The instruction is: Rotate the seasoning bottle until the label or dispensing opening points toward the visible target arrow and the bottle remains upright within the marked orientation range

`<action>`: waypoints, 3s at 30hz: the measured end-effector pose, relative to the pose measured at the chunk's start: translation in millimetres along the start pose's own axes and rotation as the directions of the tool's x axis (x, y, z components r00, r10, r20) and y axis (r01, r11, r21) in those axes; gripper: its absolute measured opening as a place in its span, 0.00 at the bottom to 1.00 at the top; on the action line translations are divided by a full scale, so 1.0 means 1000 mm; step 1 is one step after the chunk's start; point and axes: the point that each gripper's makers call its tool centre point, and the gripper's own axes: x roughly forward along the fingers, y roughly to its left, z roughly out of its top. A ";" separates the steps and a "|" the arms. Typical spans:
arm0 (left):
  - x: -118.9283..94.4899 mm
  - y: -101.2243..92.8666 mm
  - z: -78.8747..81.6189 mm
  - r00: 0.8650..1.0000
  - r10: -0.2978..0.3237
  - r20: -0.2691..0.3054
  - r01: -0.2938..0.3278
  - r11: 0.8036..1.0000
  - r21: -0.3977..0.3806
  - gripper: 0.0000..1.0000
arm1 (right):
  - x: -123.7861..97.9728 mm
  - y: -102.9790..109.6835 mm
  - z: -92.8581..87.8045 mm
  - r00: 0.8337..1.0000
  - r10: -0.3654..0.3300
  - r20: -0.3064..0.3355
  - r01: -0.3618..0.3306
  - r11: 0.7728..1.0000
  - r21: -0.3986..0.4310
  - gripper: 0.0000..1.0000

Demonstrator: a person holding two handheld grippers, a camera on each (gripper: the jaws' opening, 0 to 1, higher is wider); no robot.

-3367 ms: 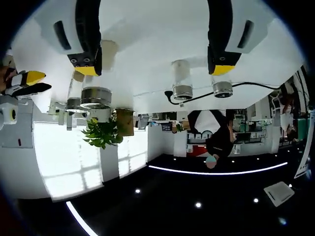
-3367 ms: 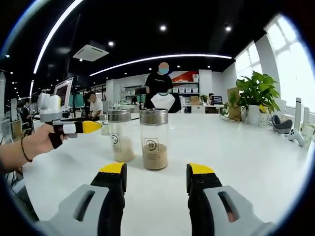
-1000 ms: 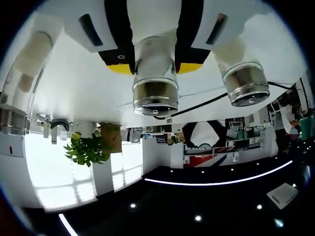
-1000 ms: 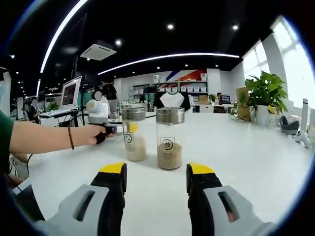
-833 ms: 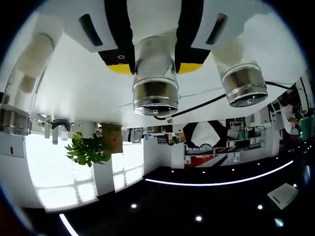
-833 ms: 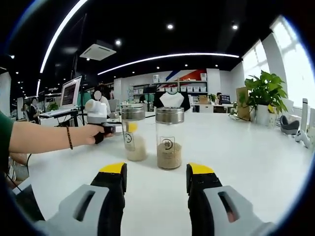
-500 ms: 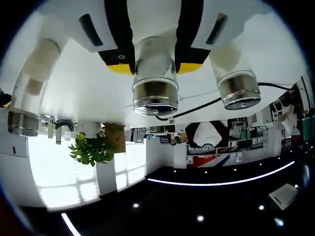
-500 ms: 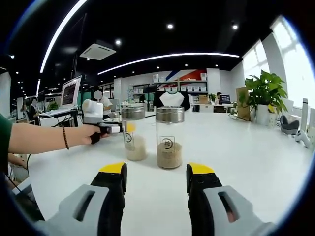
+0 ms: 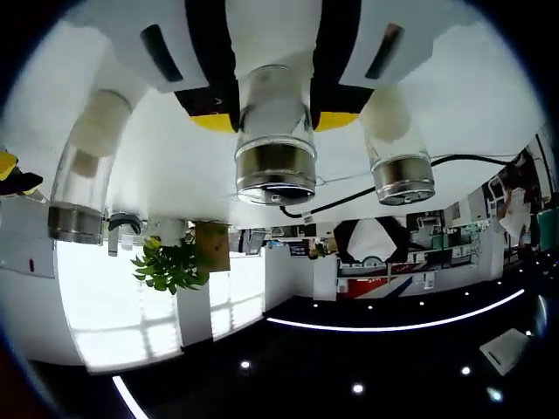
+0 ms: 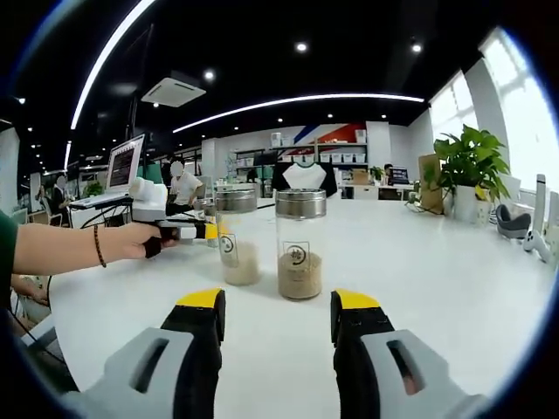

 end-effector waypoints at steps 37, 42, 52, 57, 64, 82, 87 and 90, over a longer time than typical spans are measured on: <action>-0.070 -0.066 -0.011 0.992 -0.124 -0.013 0.124 0.992 0.034 0.33 | 0.001 0.003 -0.003 1.000 0.006 -0.017 -0.006 1.000 -0.008 0.48; -0.070 -0.068 -0.011 0.992 -0.124 -0.014 0.124 0.992 0.035 0.33 | 0.000 0.003 -0.003 1.000 0.005 -0.016 -0.005 1.000 -0.006 0.48; -0.070 -0.069 -0.012 0.993 -0.119 -0.014 0.120 0.992 0.031 0.33 | 0.001 0.003 -0.004 1.000 0.007 -0.019 -0.007 1.000 -0.002 0.48; -0.069 -0.069 -0.012 0.994 -0.111 -0.012 0.111 0.994 0.021 0.34 | 0.001 0.004 -0.004 1.000 0.008 -0.019 -0.008 1.000 -0.001 0.48; -0.072 -0.067 -0.019 0.997 -0.059 -0.049 0.058 0.998 -0.026 0.40 | 0.001 0.003 -0.005 1.000 0.006 -0.021 -0.006 1.000 0.001 0.48; -0.074 -0.077 -0.003 0.996 0.090 -0.003 -0.090 0.992 -0.087 0.50 | 0.000 -0.002 -0.004 1.000 -0.003 -0.017 0.003 1.000 0.010 0.48; -0.069 -0.071 -0.002 0.991 0.135 -0.021 -0.136 0.982 -0.130 0.50 | -0.001 -0.003 -0.003 1.000 -0.004 -0.012 0.004 1.000 0.012 0.48; -0.065 -0.072 -0.002 0.991 0.129 -0.038 -0.133 0.982 -0.136 0.50 | -0.002 -0.005 -0.002 1.000 -0.008 -0.009 0.009 1.000 0.016 0.48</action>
